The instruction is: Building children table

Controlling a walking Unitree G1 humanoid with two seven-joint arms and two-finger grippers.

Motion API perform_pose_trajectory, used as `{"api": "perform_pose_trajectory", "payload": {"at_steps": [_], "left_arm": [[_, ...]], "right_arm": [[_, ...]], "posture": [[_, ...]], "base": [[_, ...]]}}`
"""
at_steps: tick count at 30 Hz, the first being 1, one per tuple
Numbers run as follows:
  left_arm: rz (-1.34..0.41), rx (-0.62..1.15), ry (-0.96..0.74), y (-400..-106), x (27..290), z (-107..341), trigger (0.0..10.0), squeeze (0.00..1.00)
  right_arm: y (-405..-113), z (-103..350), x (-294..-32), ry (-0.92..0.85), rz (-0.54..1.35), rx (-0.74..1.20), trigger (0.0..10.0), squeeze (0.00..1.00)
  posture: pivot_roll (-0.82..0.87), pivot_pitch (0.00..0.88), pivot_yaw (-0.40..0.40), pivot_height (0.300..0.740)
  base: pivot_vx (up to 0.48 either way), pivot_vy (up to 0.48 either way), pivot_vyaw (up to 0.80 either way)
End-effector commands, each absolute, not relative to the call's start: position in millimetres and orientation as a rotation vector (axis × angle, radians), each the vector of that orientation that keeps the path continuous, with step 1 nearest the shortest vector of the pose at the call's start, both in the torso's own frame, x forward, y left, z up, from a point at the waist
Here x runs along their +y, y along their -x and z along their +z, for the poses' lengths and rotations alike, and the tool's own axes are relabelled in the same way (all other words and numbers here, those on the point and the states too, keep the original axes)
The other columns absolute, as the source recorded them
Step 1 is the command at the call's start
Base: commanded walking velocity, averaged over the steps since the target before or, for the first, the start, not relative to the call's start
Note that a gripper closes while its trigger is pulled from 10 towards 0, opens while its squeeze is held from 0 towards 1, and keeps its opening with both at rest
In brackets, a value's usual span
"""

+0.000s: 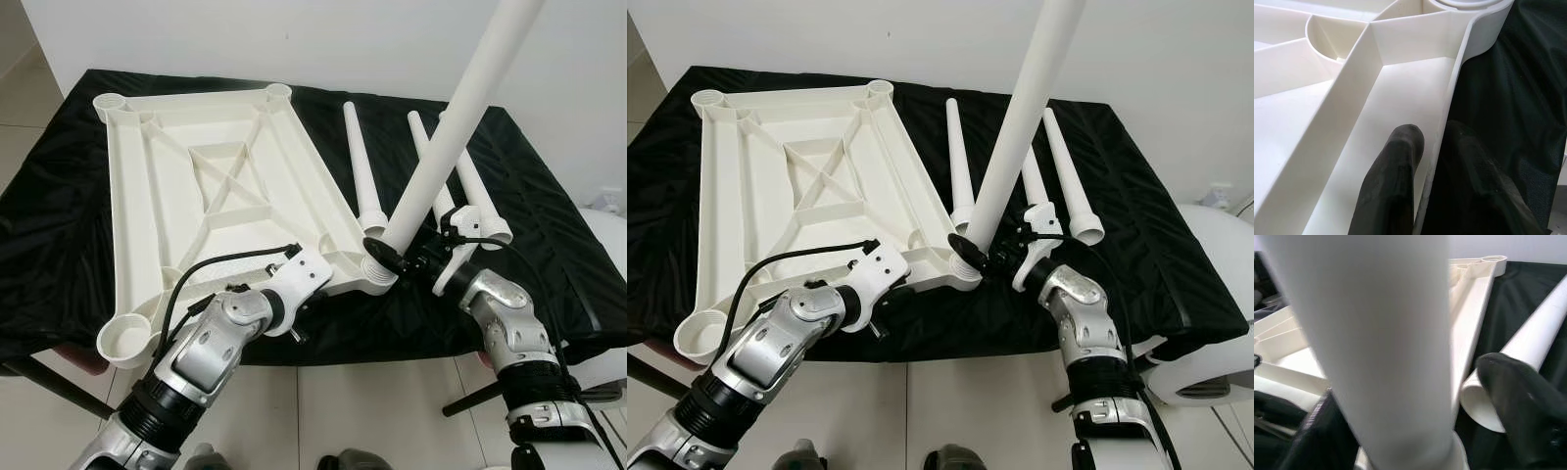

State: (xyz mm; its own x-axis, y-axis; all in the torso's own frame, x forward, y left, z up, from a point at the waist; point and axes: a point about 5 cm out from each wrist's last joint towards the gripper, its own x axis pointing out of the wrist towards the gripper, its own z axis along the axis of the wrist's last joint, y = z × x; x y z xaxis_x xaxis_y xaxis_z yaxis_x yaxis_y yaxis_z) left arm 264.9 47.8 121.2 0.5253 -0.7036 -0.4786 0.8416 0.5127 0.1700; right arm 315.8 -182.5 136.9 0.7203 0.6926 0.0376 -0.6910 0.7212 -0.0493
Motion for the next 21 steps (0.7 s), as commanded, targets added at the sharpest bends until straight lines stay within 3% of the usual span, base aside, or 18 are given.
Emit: {"api": "perform_pose_trajectory", "payload": {"at_steps": [1, 11, 12, 14, 15, 21], "left_arm": [[-1.029, 0.425, -0.393, -257.1, 41.7, 111.7, 10.0, 0.00], [-1.028, 0.425, -0.393, -256.7, 42.5, 112.2, 10.0, 0.00], [-1.029, 0.425, -0.394, -256.5, 42.7, 112.1, 10.0, 0.00], [-1.030, 0.426, -0.394, -256.4, 42.8, 112.0, 10.0, 0.00], [-1.030, 0.425, -0.393, -256.4, 42.7, 112.1, 10.0, 0.00], [-1.029, 0.424, -0.391, -256.7, 42.3, 112.2, 10.0, 0.00]], "right_arm": [[-318.4, 138.5, -191.8, 0.026, 0.739, -0.058, 0.0, 0.00], [-317.2, 134.0, -189.1, 0.017, 0.759, -0.049, 0.0, 0.00], [-316.8, 133.9, -187.5, 0.013, 0.752, -0.051, 8.0, 0.00], [-316.6, 133.9, -186.4, 0.011, 0.745, -0.053, 8.0, 0.00], [-316.0, 133.7, -182.9, 0.008, 0.736, -0.057, 10.0, 0.00], [-314.7, 134.5, -170.7, -0.033, 0.701, -0.065, 10.0, 0.00]], "posture": [[0.00, 0.017, -0.070, 0.740], [0.01, 0.023, -0.069, 0.740], [0.00, 0.023, -0.070, 0.740], [0.00, 0.023, -0.070, 0.740], [0.00, 0.022, -0.071, 0.740], [0.00, 0.022, -0.071, 0.740]], "base": [[0.000, 0.000, 0.00], [0.000, 0.000, 0.00], [0.000, 0.000, 0.00], [0.000, 0.000, 0.00], [0.000, 0.000, 0.00], [0.000, 0.000, 0.00]]}}
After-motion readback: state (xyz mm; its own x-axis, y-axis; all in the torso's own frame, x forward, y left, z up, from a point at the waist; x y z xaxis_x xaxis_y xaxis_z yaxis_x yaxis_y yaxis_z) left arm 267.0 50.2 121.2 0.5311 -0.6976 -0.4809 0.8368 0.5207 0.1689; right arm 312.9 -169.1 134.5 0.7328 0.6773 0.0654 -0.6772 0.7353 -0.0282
